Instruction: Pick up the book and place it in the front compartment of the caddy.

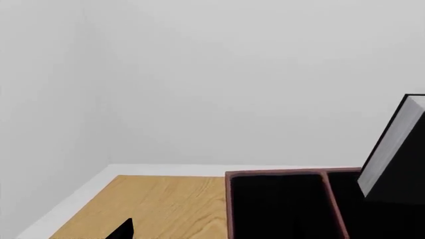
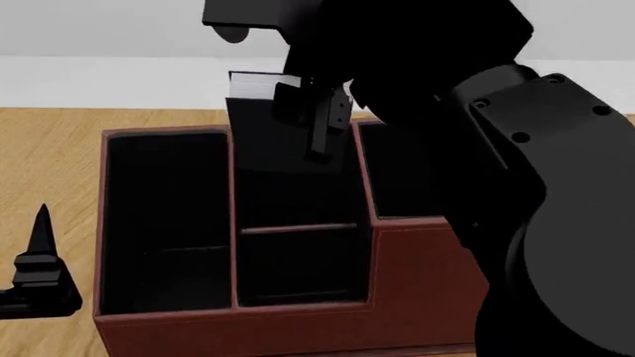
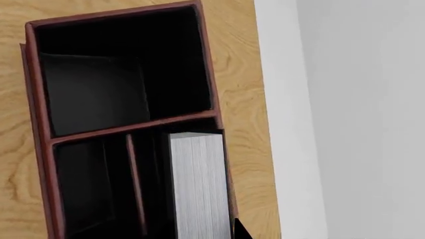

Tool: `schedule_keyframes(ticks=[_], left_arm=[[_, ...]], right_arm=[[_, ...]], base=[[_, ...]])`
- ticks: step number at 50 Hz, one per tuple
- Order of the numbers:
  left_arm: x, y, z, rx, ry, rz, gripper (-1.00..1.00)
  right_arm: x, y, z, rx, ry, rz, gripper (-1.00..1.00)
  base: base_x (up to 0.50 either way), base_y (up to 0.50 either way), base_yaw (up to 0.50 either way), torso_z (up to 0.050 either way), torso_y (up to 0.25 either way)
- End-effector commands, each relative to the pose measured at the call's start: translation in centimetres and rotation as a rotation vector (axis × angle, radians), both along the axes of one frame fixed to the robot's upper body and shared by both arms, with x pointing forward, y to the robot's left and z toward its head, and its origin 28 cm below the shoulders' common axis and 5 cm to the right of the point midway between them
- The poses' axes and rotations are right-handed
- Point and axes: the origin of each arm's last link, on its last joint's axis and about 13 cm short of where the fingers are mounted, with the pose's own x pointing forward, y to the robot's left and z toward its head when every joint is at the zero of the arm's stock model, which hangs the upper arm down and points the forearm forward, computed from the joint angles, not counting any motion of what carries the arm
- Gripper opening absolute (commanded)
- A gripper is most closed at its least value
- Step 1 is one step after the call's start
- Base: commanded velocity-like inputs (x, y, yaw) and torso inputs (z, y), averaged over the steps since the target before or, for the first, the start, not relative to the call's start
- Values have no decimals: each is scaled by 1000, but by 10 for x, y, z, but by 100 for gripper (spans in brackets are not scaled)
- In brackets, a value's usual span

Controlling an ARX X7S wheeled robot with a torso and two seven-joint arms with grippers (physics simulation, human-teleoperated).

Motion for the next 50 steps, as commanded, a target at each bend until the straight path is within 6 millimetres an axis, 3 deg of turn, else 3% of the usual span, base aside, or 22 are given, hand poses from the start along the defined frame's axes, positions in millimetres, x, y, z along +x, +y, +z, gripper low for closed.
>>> schedule_keyframes(ticks=[1,20,50], left_arm=[[6,3,-2,-14,-23,1,100],[7,4,-1,-15,-25,8,100],[8,4,-3,-17,-20,12,100]], right_arm=[[3,3,-1,-33,-27,29,-100],[9,1,-26,1,-19,43,-100],[13,2,-50,-32,-51,46,-100]], base=[[0,0,0,0,0],[0,0,0,1,1],[0,0,0,0,1]])
